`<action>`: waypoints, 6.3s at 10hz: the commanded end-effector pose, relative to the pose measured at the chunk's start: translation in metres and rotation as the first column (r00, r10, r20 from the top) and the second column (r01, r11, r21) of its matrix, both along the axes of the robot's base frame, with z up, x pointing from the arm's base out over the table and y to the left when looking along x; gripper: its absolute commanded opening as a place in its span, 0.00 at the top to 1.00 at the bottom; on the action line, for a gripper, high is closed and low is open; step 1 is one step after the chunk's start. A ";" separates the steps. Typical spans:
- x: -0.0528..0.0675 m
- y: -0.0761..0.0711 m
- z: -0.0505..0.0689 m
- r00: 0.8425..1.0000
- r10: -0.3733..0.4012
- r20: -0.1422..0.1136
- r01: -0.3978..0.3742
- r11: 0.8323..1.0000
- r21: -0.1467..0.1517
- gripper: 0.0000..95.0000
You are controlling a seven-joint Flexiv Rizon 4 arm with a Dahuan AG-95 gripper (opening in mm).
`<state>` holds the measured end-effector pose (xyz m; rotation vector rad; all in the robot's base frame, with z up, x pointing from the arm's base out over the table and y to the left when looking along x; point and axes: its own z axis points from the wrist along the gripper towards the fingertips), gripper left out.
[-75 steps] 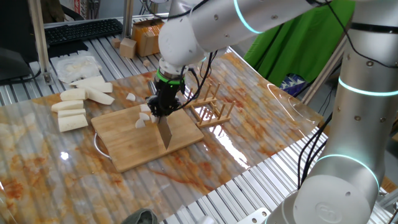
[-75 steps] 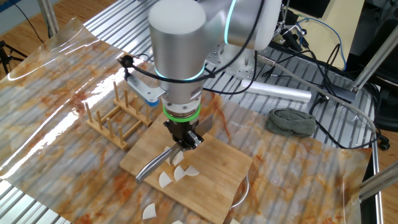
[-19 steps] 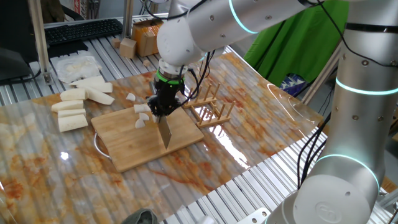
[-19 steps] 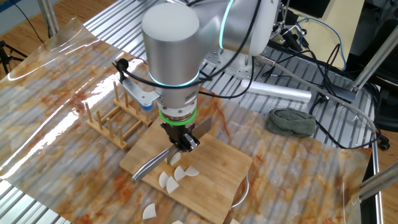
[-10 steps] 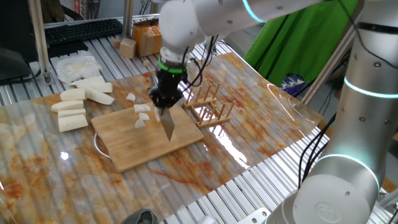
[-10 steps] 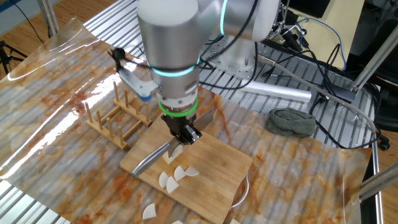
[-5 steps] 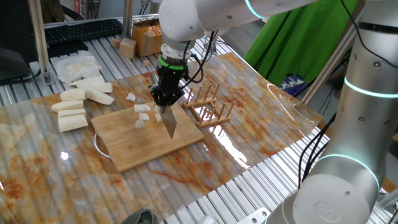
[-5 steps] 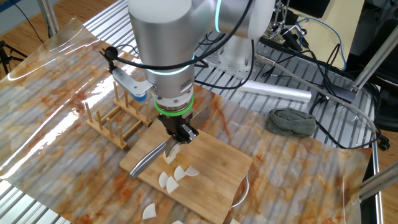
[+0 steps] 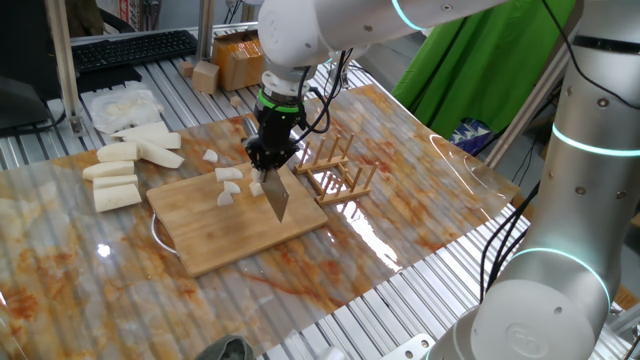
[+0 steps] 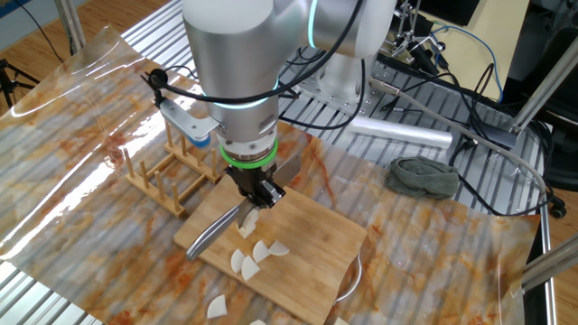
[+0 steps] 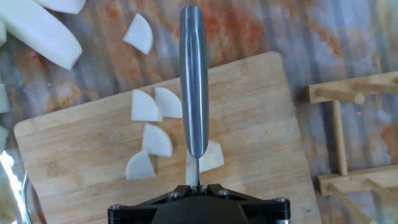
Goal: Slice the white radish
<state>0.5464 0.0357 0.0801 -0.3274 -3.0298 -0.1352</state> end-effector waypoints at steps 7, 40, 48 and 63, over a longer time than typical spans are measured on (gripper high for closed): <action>0.000 0.000 -0.029 1.000 0.006 0.007 -0.006 1.000 -0.001 1.00; -0.003 0.005 0.000 1.000 -0.025 0.000 0.025 1.000 -0.015 1.00; -0.003 -0.005 -0.001 1.000 0.005 0.005 -0.004 1.000 -0.019 1.00; -0.006 -0.002 -0.033 1.000 0.015 0.015 -0.015 1.000 -0.020 1.00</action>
